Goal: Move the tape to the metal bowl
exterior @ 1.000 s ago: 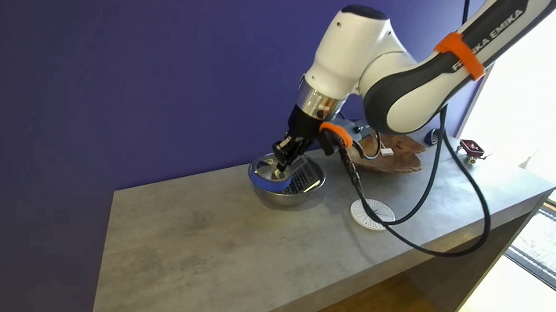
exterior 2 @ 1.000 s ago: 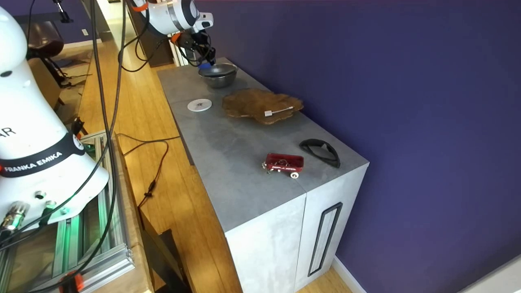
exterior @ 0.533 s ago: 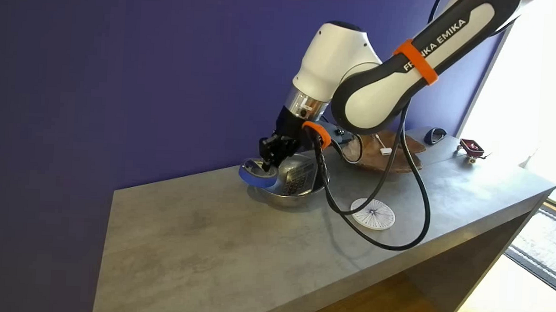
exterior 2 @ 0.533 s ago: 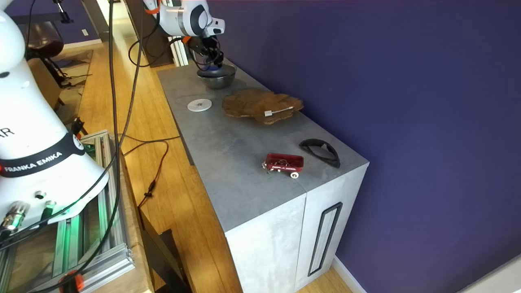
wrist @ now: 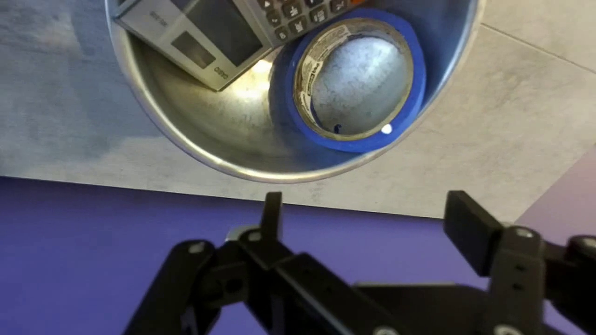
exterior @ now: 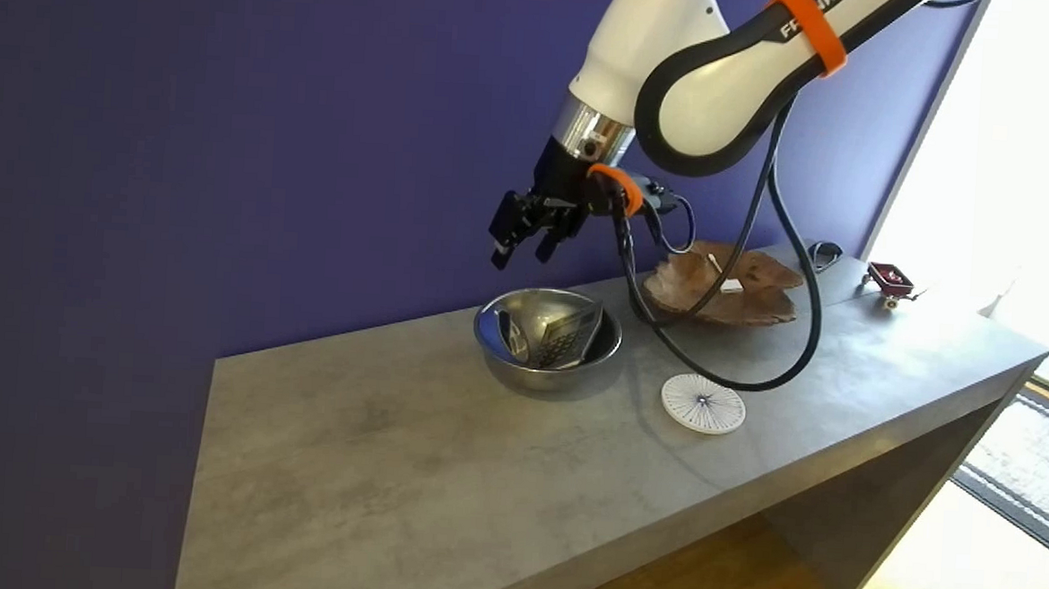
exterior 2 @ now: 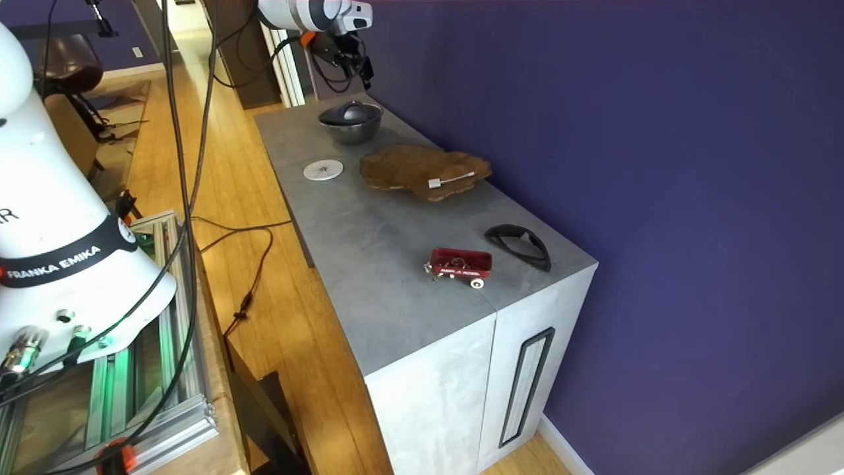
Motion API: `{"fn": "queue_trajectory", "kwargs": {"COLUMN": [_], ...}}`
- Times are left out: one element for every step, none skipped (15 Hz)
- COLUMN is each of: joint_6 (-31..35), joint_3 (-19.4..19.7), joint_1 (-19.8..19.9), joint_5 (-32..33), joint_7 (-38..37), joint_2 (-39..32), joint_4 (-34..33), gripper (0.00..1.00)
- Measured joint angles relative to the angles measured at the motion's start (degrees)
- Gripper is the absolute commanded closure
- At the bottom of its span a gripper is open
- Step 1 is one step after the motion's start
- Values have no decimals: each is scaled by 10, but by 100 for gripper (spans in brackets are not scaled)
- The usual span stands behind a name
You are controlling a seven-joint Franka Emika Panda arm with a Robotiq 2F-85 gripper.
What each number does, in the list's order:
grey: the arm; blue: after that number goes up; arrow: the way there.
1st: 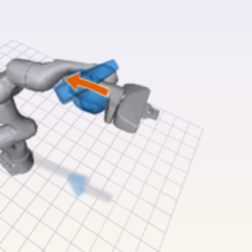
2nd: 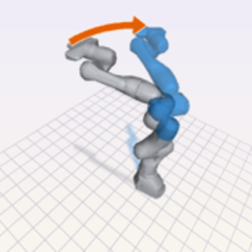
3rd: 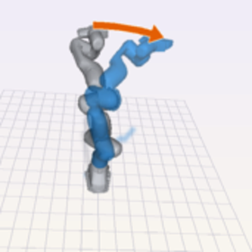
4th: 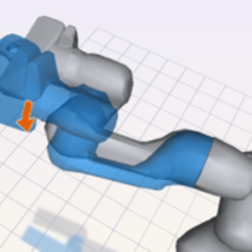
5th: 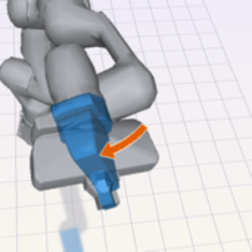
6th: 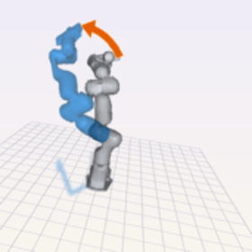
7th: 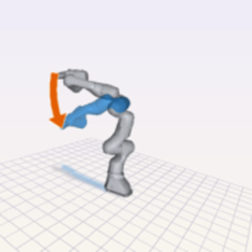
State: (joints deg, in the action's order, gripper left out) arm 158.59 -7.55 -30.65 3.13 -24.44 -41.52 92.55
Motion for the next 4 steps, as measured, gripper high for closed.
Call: {"fn": "queue_trajectory", "kwargs": {"joint_6": [3,6,10,14], "joint_3": [-21,-49,-81,-112], "joint_1": [16,37,60,84], "joint_5": [-9,-20,-33,-45], "joint_7": [29,66,108,149], "joint_2": [19,39,60,81], "joint_4": [22,47,74,102], "gripper": [0,0,0,0]}}
